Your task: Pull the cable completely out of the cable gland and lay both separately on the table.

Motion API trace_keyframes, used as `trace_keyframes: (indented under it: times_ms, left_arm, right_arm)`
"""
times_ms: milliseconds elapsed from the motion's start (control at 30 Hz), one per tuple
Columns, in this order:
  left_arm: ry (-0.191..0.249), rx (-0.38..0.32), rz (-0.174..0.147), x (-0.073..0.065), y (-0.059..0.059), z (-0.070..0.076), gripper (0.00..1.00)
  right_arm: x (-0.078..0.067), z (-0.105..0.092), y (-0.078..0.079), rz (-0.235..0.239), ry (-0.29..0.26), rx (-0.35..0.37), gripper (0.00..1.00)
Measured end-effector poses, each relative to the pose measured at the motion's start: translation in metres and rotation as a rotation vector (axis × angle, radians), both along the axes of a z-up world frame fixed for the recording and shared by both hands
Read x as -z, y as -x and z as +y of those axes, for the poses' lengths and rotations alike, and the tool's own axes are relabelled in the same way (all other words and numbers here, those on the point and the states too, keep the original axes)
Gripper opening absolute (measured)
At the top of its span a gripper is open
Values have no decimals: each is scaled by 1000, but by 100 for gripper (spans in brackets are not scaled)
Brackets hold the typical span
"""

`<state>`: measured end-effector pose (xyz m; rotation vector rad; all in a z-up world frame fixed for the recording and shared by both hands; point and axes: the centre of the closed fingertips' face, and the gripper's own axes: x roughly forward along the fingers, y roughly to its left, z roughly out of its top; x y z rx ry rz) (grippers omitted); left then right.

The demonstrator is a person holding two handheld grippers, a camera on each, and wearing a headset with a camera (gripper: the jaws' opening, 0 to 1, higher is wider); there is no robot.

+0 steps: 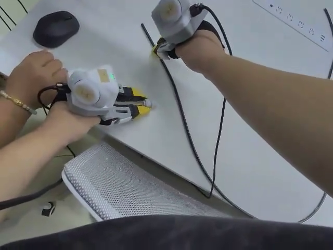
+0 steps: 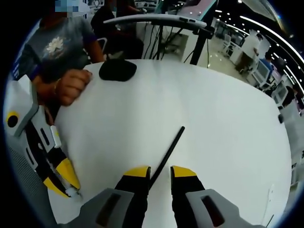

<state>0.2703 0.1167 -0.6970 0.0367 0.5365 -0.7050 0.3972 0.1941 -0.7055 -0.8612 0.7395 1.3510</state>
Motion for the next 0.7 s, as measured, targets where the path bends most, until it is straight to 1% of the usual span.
trace_keyframes:
  times_ms: [67, 100, 167, 200, 267, 367, 433, 467, 500, 533, 600, 633, 667, 700]
  left_arm:
    - [9, -13, 9, 0, 0, 1, 24]
    - [11, -15, 4, -2, 1, 1, 25]
    - [15, -19, 8, -2, 1, 2, 26]
    - [12, -18, 6, -2, 1, 2, 27]
    - [7, -29, 12, -1, 1, 5, 30]
    - [12, -35, 8, -6, 1, 8, 33]
    - [15, -34, 12, -8, 3, 8, 37]
    - [12, -30, 10, -10, 4, 7, 38]
    - [11, -29, 12, -11, 5, 7, 39]
    - [14, -28, 15, -14, 7, 7, 40]
    - [22, -30, 19, -18, 9, 6, 43]
    - [27, -31, 17, -22, 10, 5, 44]
    - [36, -33, 18, -25, 10, 5, 45]
    - [56, -40, 21, -31, 11, 4, 47]
  right_arm:
    - [-7, -2, 0, 27, -31, 50, 15]
    - [-12, -4, -3, 22, -41, 56, 15]
    - [-21, -8, -5, 6, -53, 54, 16]
    - [-26, -10, -4, 2, -60, 53, 17]
    - [-38, -17, -2, -12, -79, 54, 18]
    - [-55, -29, 1, -15, -118, 78, 21]
    - [-66, -36, 1, -14, -163, 101, 24]
    - [-75, -41, 7, -13, -183, 106, 25]
    - [-80, -46, 9, -16, -198, 119, 26]
    - [-89, -55, 13, -20, -219, 137, 28]
    - [-99, -67, 17, -21, -251, 170, 31]
    - [-106, -75, 22, -8, -277, 191, 31]
    - [-110, -81, 26, -6, -289, 201, 32]
    - [-116, -89, 30, -10, -305, 212, 33]
